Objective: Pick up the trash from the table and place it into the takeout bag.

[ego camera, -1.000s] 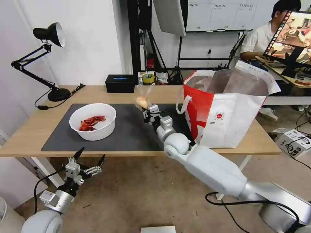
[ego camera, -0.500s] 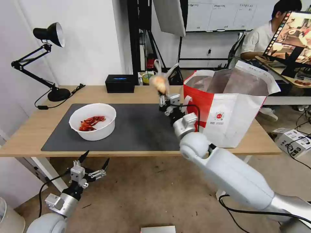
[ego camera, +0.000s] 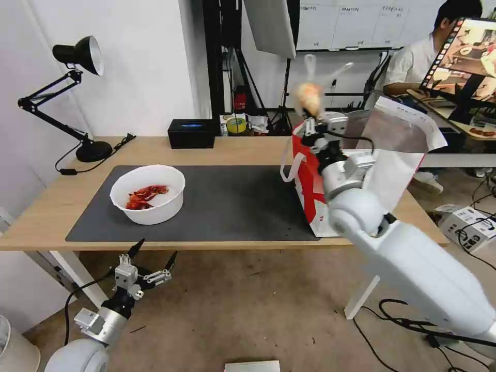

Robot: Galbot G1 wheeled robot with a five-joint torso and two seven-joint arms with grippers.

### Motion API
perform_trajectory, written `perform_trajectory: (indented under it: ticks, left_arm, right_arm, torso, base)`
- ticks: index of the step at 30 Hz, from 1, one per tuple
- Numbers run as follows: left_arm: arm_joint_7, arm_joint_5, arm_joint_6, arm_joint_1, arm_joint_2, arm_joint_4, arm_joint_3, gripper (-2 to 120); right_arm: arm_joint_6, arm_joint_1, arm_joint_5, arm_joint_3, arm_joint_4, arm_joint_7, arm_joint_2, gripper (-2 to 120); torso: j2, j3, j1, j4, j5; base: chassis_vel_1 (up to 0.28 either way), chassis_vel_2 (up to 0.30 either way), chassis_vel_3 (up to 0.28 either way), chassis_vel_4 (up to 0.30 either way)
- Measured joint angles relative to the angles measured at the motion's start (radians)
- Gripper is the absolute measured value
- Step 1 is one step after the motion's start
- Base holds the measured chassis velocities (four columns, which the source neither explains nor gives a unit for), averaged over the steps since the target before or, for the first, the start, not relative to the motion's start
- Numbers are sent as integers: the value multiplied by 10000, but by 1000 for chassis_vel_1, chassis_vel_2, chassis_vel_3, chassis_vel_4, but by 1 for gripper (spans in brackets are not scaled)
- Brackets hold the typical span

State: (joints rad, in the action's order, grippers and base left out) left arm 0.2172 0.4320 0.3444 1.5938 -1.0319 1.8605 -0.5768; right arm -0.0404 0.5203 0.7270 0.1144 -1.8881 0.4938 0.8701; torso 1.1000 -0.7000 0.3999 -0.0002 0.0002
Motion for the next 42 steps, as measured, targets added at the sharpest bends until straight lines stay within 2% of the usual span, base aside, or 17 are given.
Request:
perform_trajectory:
  ticks: [19, 21, 22, 24, 26, 28, 30, 31, 34, 35, 42]
  left_arm:
    - [-9, -51, -1, -143, 30, -127, 141, 100]
    - [-9, -49, -5, -138, 51, -126, 138, 100]
    - [-6, -40, -15, -128, 81, -127, 125, 100]
    - [-4, -29, -18, -125, 99, -127, 113, 100]
    - [-3, -6, -24, -126, 138, -137, 96, 100]
    - [-2, -2, -29, -130, 151, -140, 97, 100]
    - [-2, 20, -73, -155, 185, -156, 107, 100]
    - [-2, 20, -73, -155, 185, -156, 107, 100]
    - [0, 28, -140, -182, 210, -182, 124, 100]
    - [0, 28, -140, -182, 210, -182, 124, 100]
    - [1, 52, -150, -223, 271, -214, 125, 100]
  right_arm:
    - [387, 398, 364, -644, -57, 618, -265, 5]
    - [437, 459, 320, -687, -44, 711, -252, 8]
    - [498, 534, 243, -731, -18, 784, -258, 15]
    - [529, 571, 208, -762, -5, 816, -274, 18]
    - [610, 599, 179, -821, 23, 899, -323, 30]
    - [634, 599, 179, -833, 30, 927, -338, 33]
    - [699, 598, 179, -846, 57, 998, -353, 45]
    - [699, 598, 179, -846, 57, 998, -353, 45]
    - [752, 632, 193, -851, 69, 1032, -342, 60]
    - [752, 632, 193, -851, 69, 1032, -342, 60]
    - [791, 666, 205, -844, 67, 1049, -332, 84]
  torso:
    - [0, -1, 0, 2, -2]
    - [0, -1, 0, 2, -2]
    - [-1, -1, 0, 2, -1]
    - [-1, -1, 0, 2, -1]
    - [0, -1, 0, 1, -2]
    - [0, -1, 0, 1, -2]
    - [0, -1, 0, 1, -2]
    - [0, -1, 0, 1, -2]
    - [0, 0, 0, 2, -2]
    - [0, 0, 0, 2, -2]
    - [0, 0, 0, 1, -2]
  base:
    - [0, 0, 0, 0]
    - [0, 0, 0, 0]
    - [0, 0, 0, 0]
    - [0, 0, 0, 0]
    - [0, 0, 0, 0]
    - [0, 0, 0, 0]
    - [0, 0, 0, 0]
    - [0, 0, 0, 0]
    - [0, 0, 0, 0]
    - [0, 0, 0, 0]
    - [0, 0, 0, 0]
